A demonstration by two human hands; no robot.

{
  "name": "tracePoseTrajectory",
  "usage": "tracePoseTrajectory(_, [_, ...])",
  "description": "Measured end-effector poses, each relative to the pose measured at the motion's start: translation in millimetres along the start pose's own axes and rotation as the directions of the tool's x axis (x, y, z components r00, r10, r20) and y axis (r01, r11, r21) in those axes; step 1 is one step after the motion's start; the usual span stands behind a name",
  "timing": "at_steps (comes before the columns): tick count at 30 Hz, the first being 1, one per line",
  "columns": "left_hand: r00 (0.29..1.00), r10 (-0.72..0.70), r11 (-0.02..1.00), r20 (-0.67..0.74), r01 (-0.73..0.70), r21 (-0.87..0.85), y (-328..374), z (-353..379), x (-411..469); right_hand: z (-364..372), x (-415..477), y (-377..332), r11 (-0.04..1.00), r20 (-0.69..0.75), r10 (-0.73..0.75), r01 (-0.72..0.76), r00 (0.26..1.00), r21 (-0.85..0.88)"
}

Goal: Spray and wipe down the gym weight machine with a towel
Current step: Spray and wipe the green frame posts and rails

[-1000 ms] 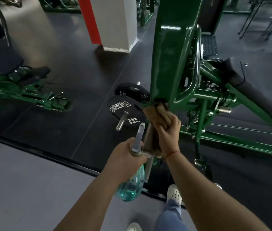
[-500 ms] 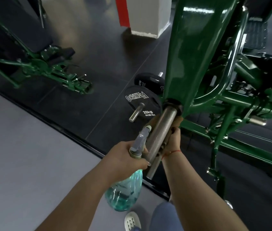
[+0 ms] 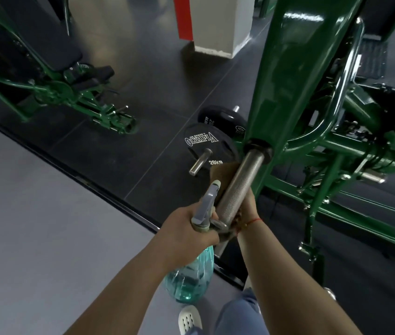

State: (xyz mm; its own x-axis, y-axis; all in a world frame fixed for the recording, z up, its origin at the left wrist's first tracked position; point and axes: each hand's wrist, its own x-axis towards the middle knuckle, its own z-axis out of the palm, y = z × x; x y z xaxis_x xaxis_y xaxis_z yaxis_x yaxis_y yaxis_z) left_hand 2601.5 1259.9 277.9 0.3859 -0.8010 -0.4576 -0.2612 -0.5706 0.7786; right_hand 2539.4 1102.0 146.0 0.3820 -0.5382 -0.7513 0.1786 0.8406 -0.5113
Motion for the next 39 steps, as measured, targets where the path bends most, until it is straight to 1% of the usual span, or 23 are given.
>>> tracePoseTrajectory(1, [1.000, 0.022, 1.000, 0.001, -0.022, -0.004, -1.0, -3.0, -2.3, -2.1, -11.9, 2.2, 1.000, 0.018, 0.005, -0.005, 1.000, 0.001])
tracePoseTrajectory(3, [0.998, 0.060, 0.998, 0.016, -0.060, -0.020, -0.6, -10.8, -4.9, -9.1, -30.1, 8.5, 1.000, -0.013, 0.011, -0.011, 1.000, -0.010])
tracePoseTrajectory(6, [0.992, 0.125, 0.992, 0.030, -0.125, 0.000, 4.1, -22.0, -4.3, -17.3, -49.1, 19.5, 0.999, -0.034, -0.011, 0.009, 0.999, -0.053])
tracePoseTrajectory(8, [0.983, 0.177, 0.984, 0.055, -0.177, -0.009, 13.0, -31.3, -7.6, -25.6, -50.1, 24.3, 0.995, -0.126, -0.068, 0.058, 0.990, -0.076])
tracePoseTrajectory(10, [0.973, 0.220, 0.975, 0.067, -0.218, -0.028, 24.7, -36.7, -8.6, -40.0, -39.8, 23.1, 0.988, -0.239, -0.101, 0.069, 0.966, -0.137])
tracePoseTrajectory(13, [0.957, 0.276, 0.961, 0.088, -0.272, -0.049, 45.8, -45.0, -9.1, -23.8, -92.9, 0.2, 0.959, -0.340, -0.189, 0.099, 0.921, -0.265])
tracePoseTrajectory(15, [0.950, 0.300, 0.953, 0.086, -0.295, -0.068, 58.0, -49.1, -7.1, -22.9, -105.1, -13.4, 0.942, -0.350, -0.247, 0.138, 0.904, -0.307])
tracePoseTrajectory(17, [0.939, 0.334, 0.941, 0.083, -0.328, -0.082, 71.4, -54.0, -5.1, -16.8, -117.5, -33.0, 0.923, -0.312, -0.317, 0.216, 0.895, -0.318])
tracePoseTrajectory(20, [0.918, 0.391, 0.920, 0.067, -0.388, -0.056, 94.1, -60.8, 0.5, 2.6, -144.5, -72.2, 0.888, -0.255, -0.453, 0.407, 0.854, -0.212])
tracePoseTrajectory(22, [0.907, 0.418, 0.908, 0.056, -0.417, -0.029, 110.5, -65.2, 5.0, 15.4, -162.8, -99.5, 0.803, -0.225, -0.595, 0.574, 0.771, -0.157])
tracePoseTrajectory(24, [0.891, 0.450, 0.892, 0.058, -0.451, 0.006, 129.3, -69.6, 10.1, 23.2, -175.6, -125.6, 0.693, -0.256, -0.714, 0.709, 0.652, -0.131])
tracePoseTrajectory(26, [0.873, 0.487, 0.873, 0.032, -0.488, 0.020, 149.1, -73.6, 15.6, 26.9, -188.5, -151.2, 0.550, -0.307, -0.819, 0.816, 0.484, -0.181])
tracePoseTrajectory(28, [0.867, 0.498, 0.867, -0.020, -0.498, 0.022, 167.4, -76.5, 22.2, 30.5, -194.3, -173.8, 0.410, -0.320, -0.889, 0.883, 0.329, -0.229])
tracePoseTrajectory(31, [0.863, 0.502, 0.865, -0.065, -0.501, 0.024, 196.1, -80.6, 31.0, 41.5, -197.4, -204.1, 0.263, -0.296, -0.940, 0.915, 0.171, -0.306])
tracePoseTrajectory(32, [0.859, 0.507, 0.862, -0.071, -0.507, 0.026, 207.2, -82.1, 34.0, 45.6, -197.4, -214.7, 0.202, -0.271, -0.957, 0.914, 0.107, -0.352])
tracePoseTrajectory(33, [0.852, 0.518, 0.855, -0.075, -0.517, 0.036, 217.6, -84.1, 35.8, 49.1, -195.9, -222.2, 0.132, -0.246, -0.969, 0.893, 0.024, -0.431])
tracePoseTrajectory(34, [0.844, 0.530, 0.848, -0.086, -0.529, 0.030, 231.5, -86.3, 37.7, 53.7, -193.6, -232.1, 0.045, -0.197, -0.978, 0.852, -0.069, -0.522])
tracePoseTrajectory(36, [0.831, 0.544, 0.837, -0.114, -0.548, 0.003, 257.3, -90.1, 40.4, 60.2, -185.6, -246.0, -0.116, -0.078, -0.972, 0.742, -0.221, -0.660])
tracePoseTrajectory(38, [0.830, 0.541, 0.838, -0.137, -0.546, 0.005, 276.5, -95.6, 42.8, 68.6, -173.3, -251.8, -0.307, 0.139, -0.938, 0.577, -0.317, -0.756])
tracePoseTrajectory(39, [0.823, 0.549, 0.833, -0.144, -0.553, 0.020, 287.2, -97.6, 46.3, 72.1, -164.3, -257.7, -0.399, 0.249, -0.904, 0.477, -0.348, -0.783])
